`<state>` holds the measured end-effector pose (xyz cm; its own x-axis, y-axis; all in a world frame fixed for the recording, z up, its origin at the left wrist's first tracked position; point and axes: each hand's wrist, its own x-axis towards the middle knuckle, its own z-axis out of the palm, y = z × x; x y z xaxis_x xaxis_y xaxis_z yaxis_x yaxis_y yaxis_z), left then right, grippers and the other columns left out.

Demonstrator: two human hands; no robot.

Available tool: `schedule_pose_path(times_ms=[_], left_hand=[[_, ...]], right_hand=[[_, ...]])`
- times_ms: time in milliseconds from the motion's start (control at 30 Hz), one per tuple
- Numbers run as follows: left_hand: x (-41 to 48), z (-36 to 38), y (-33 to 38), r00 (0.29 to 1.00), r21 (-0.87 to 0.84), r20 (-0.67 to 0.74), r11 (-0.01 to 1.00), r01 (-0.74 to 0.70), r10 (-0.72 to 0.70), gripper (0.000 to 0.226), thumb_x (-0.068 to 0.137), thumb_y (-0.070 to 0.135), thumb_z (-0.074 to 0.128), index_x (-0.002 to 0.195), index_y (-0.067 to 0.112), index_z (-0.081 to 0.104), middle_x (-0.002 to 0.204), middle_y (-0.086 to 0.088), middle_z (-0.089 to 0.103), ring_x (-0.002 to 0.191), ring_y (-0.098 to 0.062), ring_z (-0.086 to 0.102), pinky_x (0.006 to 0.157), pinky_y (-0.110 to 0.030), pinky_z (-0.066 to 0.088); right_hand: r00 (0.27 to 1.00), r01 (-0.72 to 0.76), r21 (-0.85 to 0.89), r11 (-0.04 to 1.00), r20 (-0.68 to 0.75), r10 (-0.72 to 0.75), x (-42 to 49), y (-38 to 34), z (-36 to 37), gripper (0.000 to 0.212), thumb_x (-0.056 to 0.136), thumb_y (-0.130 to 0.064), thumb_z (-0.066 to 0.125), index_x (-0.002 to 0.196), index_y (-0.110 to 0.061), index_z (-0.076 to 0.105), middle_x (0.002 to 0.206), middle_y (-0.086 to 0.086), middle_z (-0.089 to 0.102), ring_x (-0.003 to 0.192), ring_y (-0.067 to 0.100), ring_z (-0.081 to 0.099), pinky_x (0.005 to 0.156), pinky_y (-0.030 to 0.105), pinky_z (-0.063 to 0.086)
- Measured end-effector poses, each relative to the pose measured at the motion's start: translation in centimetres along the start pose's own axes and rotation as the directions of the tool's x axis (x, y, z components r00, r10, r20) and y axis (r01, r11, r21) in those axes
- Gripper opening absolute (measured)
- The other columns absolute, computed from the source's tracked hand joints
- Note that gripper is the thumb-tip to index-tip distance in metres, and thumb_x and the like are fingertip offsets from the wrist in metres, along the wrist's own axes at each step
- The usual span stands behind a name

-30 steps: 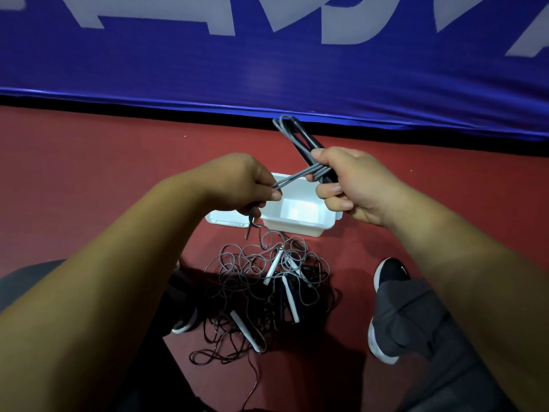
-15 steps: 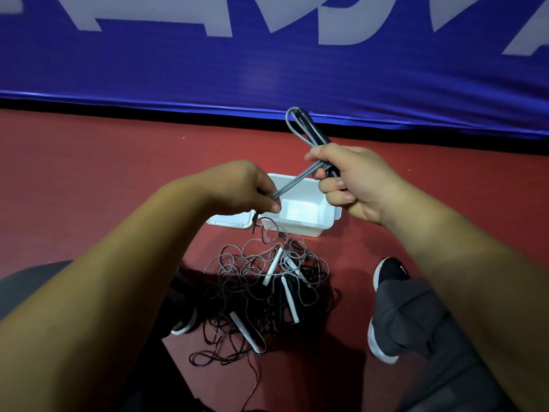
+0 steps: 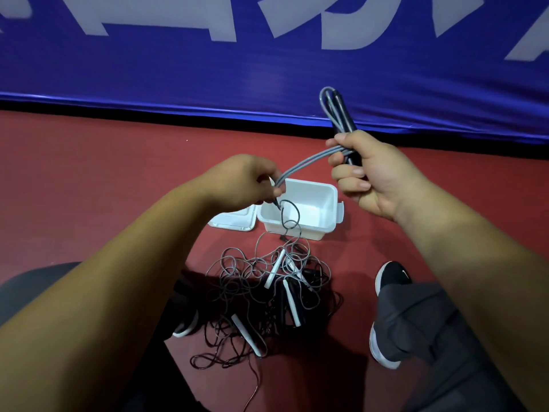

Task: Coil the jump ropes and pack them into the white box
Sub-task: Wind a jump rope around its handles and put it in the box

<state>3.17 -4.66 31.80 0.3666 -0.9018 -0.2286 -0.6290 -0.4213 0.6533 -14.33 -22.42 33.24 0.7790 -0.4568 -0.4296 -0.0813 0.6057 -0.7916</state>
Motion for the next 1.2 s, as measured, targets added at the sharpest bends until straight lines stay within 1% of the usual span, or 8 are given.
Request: schedule_pose_path(times_ms=[233,467,600,700,800,1000,1100,1200], left_hand=[[0.3,0.7,0.2,0.999,0.243,-0.02,0.97,-0.021,0.026,0.007,0.092,0.028,0.078,0.091,0.024,0.073,0.077,0.015,0.066,0.073,-0.002,0.059,0.063,-0.021,0.041],[1.0,1.1,-1.1,0.991,0.291,-0.131,0.956,0.026,0.013,0.01,0.096,0.032,0.071,0.092,0.025,0.064,0.078,0.013,0.061,0.079,-0.017,0.058,0.066,-0.029,0.036],[0.3,0.6,-0.8,0.981,0.117,-0.165,0.989,-0.086,0.105,0.02,0.087,0.037,0.064,0.094,0.019,0.067,0.08,0.009,0.067,0.071,-0.009,0.061,0.064,-0.021,0.042],[0.2,0.3,-0.2,0.998,-0.221,-0.001,0.973,-0.062,0.063,0.023,0.091,0.025,0.073,0.102,0.006,0.065,0.099,-0.006,0.077,0.084,-0.004,0.072,0.073,-0.021,0.053],[0.2,0.5,0.4,0.993,-0.401,0.064,0.913,-0.069,0.103,0.012,0.096,-0.003,0.07,0.103,0.0,0.061,0.112,-0.015,0.077,0.11,-0.008,0.073,0.086,-0.02,0.054],[-0.3,0.2,1.7,0.988,-0.406,-0.011,0.902,-0.148,0.157,0.022,0.086,-0.006,0.079,0.089,0.013,0.068,0.099,-0.025,0.073,0.111,-0.049,0.067,0.098,-0.056,0.056],[-0.5,-0.1,2.1,0.985,-0.363,-0.009,0.918,-0.161,0.17,0.02,0.082,-0.004,0.083,0.089,0.01,0.07,0.083,-0.009,0.072,0.076,-0.026,0.067,0.074,-0.036,0.058],[-0.7,-0.5,2.8,0.987,-0.31,-0.008,0.938,-0.158,0.164,0.018,0.082,0.0,0.085,0.09,0.012,0.074,0.073,0.009,0.067,0.067,-0.003,0.056,0.064,-0.016,0.046]], right_hand=[[0.99,-0.089,-0.031,0.996,0.109,0.092,-0.5,0.3,0.2,0.018,0.104,-0.024,0.061,0.111,-0.008,0.062,0.077,0.003,0.057,0.045,0.002,0.028,0.033,0.014,0.022],[0.899,-0.23,-0.221,0.948,0.325,0.294,-2.2,1.2,0.7,0.021,0.091,-0.02,0.064,0.105,-0.007,0.056,0.087,0.011,0.063,0.045,0.001,0.03,0.034,0.012,0.02],[0.788,-0.3,-0.426,0.854,0.393,0.473,-2.9,1.2,0.6,0.018,0.094,-0.016,0.058,0.086,0.0,0.062,0.076,0.009,0.064,0.041,0.0,0.033,0.035,0.013,0.017],[0.672,-0.322,-0.619,0.716,0.383,0.634,-3.3,1.2,0.4,0.035,0.105,-0.009,0.046,0.076,0.0,0.065,0.062,0.001,0.061,0.038,-0.001,0.032,0.037,0.016,0.013],[0.592,-0.331,-0.712,0.619,0.354,0.724,-3.3,1.7,0.6,0.016,0.102,-0.009,0.056,0.106,0.004,0.065,0.07,0.008,0.058,0.041,0.004,0.032,0.037,0.016,0.015],[0.664,-0.336,-0.778,0.531,0.205,0.719,-2.8,2.7,0.5,0.01,0.105,-0.008,0.058,0.101,0.001,0.058,0.073,0.009,0.068,0.041,0.006,0.033,0.031,0.015,0.023],[0.72,-0.311,-0.795,0.521,0.161,0.675,-2.3,3.0,0.3,0.019,0.105,-0.008,0.058,0.119,0.004,0.054,0.081,0.01,0.077,0.044,0.006,0.036,0.033,0.016,0.027],[0.786,-0.306,-0.791,0.53,0.104,0.609,-1.3,3.4,-0.3,0.02,0.102,-0.008,0.062,0.119,-0.002,0.054,0.103,0.019,0.077,0.049,0.009,0.036,0.034,0.016,0.028]])
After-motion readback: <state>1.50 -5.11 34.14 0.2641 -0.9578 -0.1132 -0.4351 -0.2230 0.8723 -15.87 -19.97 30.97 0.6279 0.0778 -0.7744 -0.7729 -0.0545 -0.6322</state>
